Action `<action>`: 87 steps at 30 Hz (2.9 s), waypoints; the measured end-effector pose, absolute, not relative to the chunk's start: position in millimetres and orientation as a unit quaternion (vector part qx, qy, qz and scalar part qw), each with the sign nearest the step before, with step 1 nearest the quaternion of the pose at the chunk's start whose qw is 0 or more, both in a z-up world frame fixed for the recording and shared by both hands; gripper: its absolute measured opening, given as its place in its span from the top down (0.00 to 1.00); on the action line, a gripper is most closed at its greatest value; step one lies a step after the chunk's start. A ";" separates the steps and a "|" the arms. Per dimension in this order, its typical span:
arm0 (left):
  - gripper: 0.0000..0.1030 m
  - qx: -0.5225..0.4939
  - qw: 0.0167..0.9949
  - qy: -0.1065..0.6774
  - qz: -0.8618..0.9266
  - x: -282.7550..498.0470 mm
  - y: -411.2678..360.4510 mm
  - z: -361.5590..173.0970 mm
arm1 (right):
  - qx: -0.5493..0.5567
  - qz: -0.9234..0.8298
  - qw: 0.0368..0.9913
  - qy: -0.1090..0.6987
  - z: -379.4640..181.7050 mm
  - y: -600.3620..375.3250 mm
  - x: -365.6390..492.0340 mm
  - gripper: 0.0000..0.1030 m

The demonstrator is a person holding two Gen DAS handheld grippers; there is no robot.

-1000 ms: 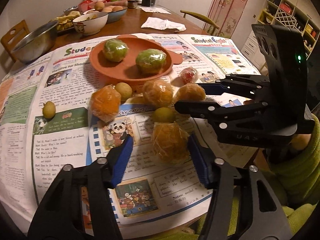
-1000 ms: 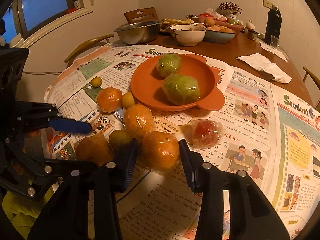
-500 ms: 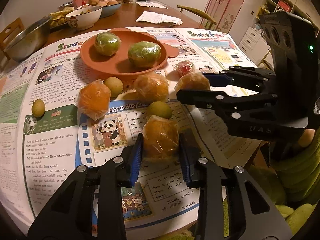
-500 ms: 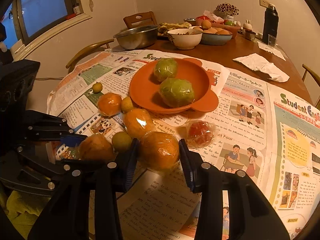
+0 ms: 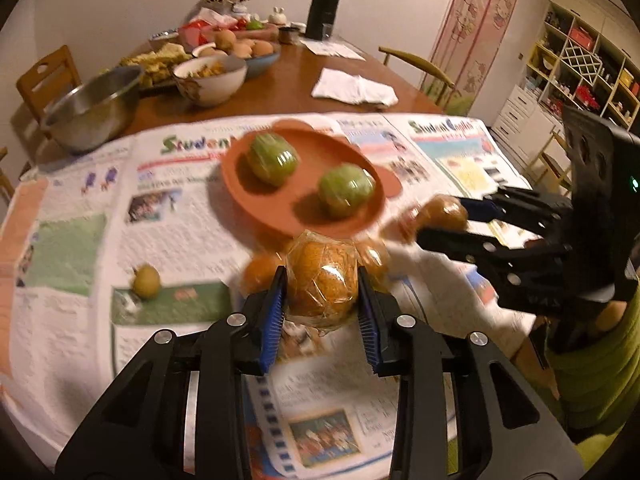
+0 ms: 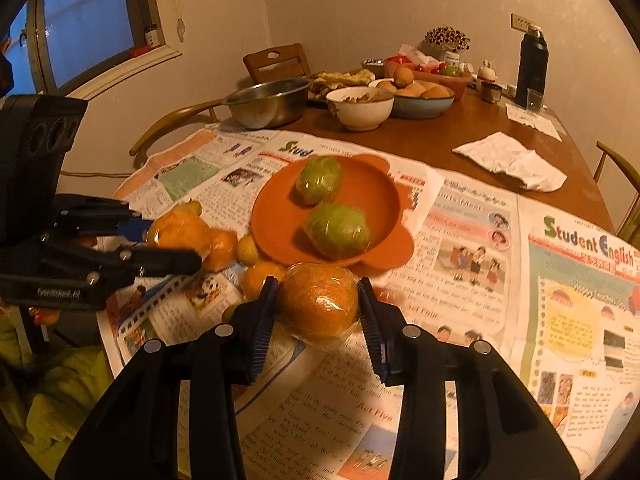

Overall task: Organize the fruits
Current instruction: 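Carry the orange with the left tool over the plate while the right tool carries its orange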

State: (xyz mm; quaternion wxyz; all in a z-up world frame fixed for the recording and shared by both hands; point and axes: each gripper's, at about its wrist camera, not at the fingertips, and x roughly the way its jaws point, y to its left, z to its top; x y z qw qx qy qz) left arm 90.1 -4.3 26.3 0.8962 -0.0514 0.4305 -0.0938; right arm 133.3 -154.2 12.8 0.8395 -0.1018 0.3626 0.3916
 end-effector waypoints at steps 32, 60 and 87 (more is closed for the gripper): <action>0.75 -0.024 0.887 0.452 -0.090 163.0 -3.2 24.8 | -0.106 0.391 0.851 0.335 31.2 -143.3 179.2 0.62; 0.75 -0.011 0.877 0.471 -0.092 185.3 -2.1 10.2 | -0.115 0.395 0.844 0.343 26.7 -120.3 219.4 0.62; 0.75 -0.007 0.874 0.475 -0.098 193.4 0.4 2.5 | -0.126 0.399 0.829 0.370 11.2 -97.7 241.0 0.62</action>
